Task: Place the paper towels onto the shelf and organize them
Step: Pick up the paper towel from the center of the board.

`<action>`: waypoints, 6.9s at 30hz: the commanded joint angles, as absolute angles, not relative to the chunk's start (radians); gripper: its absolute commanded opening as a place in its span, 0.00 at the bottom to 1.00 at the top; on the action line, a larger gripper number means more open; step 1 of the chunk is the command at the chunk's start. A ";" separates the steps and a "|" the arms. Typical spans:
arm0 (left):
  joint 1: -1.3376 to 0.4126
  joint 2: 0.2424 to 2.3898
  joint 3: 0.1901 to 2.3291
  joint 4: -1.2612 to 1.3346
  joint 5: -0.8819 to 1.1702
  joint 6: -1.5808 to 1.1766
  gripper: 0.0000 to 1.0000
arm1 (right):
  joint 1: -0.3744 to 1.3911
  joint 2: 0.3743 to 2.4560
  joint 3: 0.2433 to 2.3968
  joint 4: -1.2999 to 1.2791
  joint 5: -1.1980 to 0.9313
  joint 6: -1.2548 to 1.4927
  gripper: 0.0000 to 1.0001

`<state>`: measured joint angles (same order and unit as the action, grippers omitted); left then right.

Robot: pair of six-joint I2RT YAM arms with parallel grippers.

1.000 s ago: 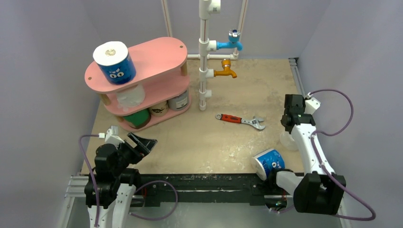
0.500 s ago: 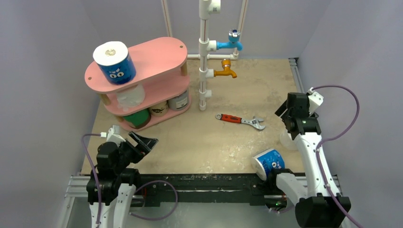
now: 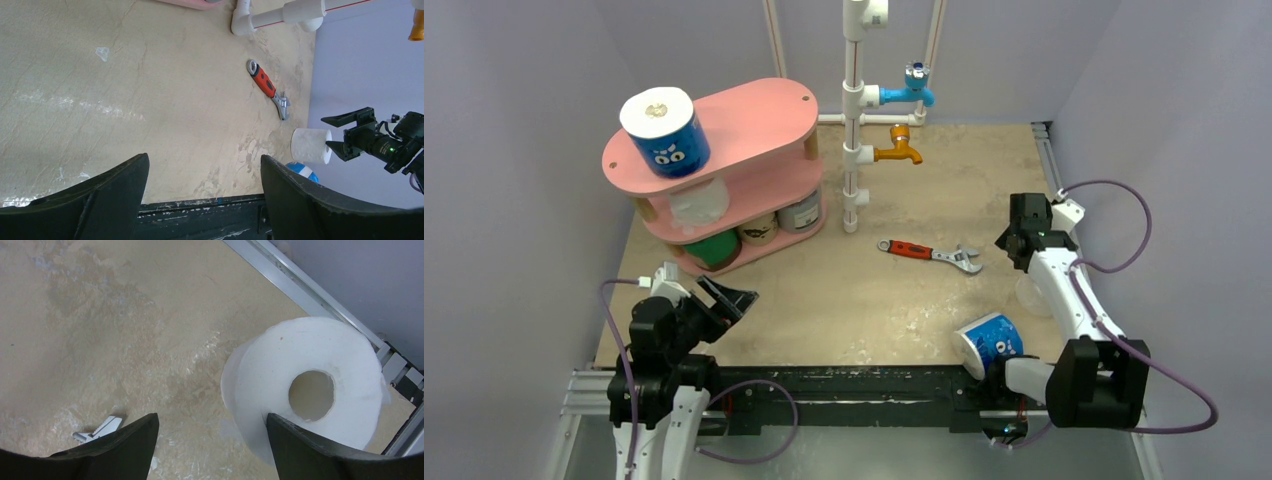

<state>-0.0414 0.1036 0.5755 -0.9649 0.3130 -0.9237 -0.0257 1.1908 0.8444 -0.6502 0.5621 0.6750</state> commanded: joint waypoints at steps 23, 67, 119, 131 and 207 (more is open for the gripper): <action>-0.074 0.110 0.575 -0.910 0.317 -0.912 0.81 | -0.108 1.268 0.841 -0.582 0.668 0.689 0.72; -0.048 0.149 0.734 -1.120 0.123 -0.992 0.79 | 1.231 1.195 1.327 -1.125 0.695 0.901 0.00; -0.057 0.122 0.539 -1.066 0.330 -1.008 0.78 | 1.308 1.392 1.095 -0.328 0.372 -0.018 0.80; -0.057 0.122 0.503 -1.038 0.336 -1.035 0.78 | 1.161 1.150 1.036 -0.576 0.459 1.234 0.84; -0.063 0.117 0.542 -1.170 0.232 -1.044 0.77 | 0.959 1.758 1.852 -0.603 0.311 1.038 0.11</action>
